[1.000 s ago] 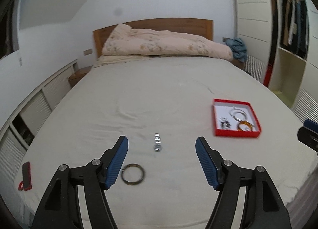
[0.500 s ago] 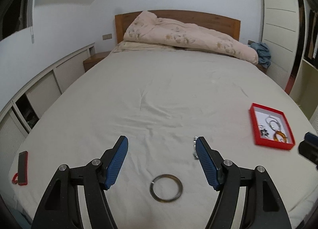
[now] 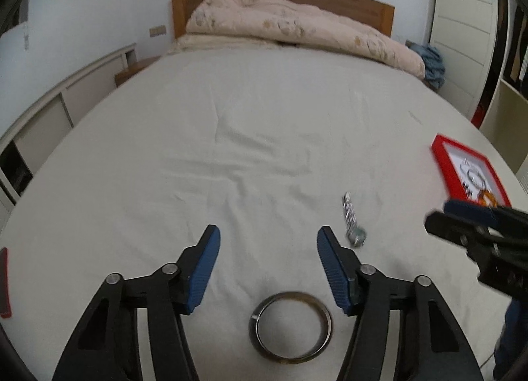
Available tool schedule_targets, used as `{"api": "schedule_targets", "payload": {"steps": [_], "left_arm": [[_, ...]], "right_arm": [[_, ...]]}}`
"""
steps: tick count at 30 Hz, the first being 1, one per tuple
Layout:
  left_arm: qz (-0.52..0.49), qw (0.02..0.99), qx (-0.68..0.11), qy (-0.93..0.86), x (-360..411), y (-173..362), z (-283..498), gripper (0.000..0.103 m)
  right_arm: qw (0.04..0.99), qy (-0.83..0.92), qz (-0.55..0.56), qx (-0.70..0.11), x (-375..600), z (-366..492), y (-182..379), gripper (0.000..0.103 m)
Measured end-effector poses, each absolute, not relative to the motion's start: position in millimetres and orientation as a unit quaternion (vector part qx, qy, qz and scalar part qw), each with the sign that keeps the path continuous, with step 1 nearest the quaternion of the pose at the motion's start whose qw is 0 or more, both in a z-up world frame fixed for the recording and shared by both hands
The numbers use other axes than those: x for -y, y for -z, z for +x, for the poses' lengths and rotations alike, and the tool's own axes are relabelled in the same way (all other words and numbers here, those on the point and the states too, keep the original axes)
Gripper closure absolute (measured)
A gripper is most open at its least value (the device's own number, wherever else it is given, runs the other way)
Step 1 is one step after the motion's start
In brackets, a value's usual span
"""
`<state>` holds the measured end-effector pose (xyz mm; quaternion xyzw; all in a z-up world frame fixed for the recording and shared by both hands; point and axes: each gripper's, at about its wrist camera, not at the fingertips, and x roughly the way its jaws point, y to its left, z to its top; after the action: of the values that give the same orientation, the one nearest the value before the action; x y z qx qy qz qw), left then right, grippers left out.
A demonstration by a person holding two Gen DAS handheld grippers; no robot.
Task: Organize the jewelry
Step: 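Grasp the dark brown bangle with the left tool while the right tool grasps the green-faced watch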
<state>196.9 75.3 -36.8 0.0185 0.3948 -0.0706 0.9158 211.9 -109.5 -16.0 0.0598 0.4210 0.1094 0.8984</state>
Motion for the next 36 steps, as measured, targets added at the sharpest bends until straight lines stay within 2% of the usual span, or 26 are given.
{"api": "schedule_targets", "payload": {"steps": [8,16,21,28,30,36], "left_arm": [[0.023,0.899,-0.429,0.087,-83,80,199,0.056],[0.011,0.890,-0.443,0.102,-91,94,211,0.069],[-0.003,0.886,-0.445,0.129,-96,95,203,0.070],[-0.003,0.881,-0.448,0.151,-95,96,195,0.070],[0.003,0.879,-0.451,0.156,-94,97,192,0.071],[0.011,0.872,-0.465,0.154,-91,107,191,0.085]], "right_arm": [[0.887,-0.118,0.058,-0.443,97,234,54,0.063],[0.878,-0.119,0.056,-0.459,87,247,82,0.065],[0.874,-0.116,0.052,-0.469,87,252,99,0.065],[0.875,-0.114,0.044,-0.468,83,258,105,0.072],[0.876,-0.112,0.040,-0.468,83,258,106,0.077],[0.874,-0.113,0.035,-0.471,79,257,108,0.081]]}}
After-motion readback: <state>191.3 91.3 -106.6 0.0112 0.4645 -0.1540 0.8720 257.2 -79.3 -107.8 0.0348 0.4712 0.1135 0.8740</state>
